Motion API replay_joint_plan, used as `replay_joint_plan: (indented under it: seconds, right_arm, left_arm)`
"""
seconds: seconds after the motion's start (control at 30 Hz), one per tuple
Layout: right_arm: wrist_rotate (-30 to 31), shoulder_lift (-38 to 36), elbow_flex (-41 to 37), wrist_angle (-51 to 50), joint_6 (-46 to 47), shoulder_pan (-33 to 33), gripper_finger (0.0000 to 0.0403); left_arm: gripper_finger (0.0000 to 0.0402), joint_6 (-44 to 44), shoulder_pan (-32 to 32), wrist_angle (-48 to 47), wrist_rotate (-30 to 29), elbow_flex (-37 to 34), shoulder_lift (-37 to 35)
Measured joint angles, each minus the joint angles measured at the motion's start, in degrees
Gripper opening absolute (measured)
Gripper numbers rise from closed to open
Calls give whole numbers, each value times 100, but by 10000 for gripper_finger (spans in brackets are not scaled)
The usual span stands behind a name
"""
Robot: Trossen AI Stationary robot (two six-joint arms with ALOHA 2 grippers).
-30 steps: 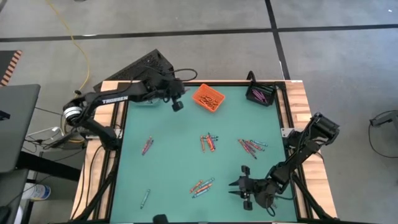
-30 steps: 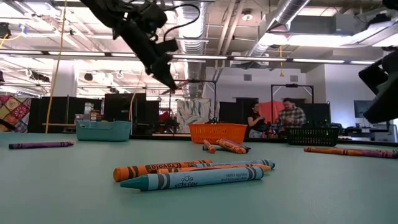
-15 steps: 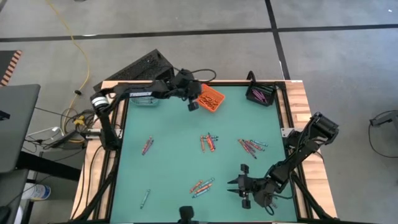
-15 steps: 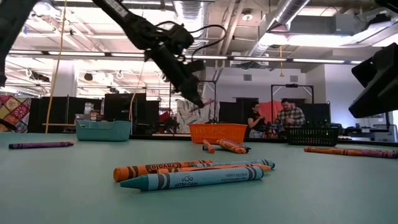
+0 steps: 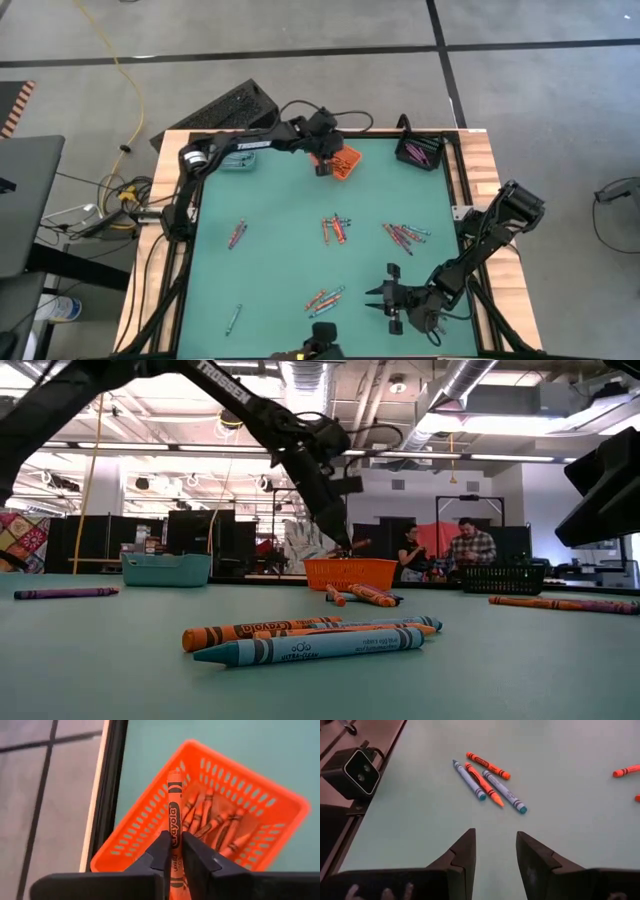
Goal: Sort crayons
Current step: Put the orange crayon into the orange bin, then put the blue crayon into the blue bin
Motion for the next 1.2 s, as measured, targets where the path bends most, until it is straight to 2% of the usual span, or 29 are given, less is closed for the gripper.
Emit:
replay_joint_plan:
  seconds: [0.27, 0.4, 0.77, 0.93, 1.2]
  right_arm:
    - [0, 0, 0, -11, -15, 4, 133]
    - [-1, 0, 0, -13, -79, 4, 133]
    - [3, 0, 0, -9, -166, 4, 133]
    - [7, 0, 0, -6, -211, 4, 133]
    - [7, 0, 0, 17, -307, -2, 133]
  left_arm:
    - [116, -53, -35, -696, -242, 173, 167]
    - [141, -227, -107, -947, -239, 173, 51]
    - [146, -312, -740, -2554, -241, 177, -801]
    - [147, -522, -1281, -3238, -238, 175, -1147]
    - [147, -817, -2241, -3823, -474, 175, -1409]
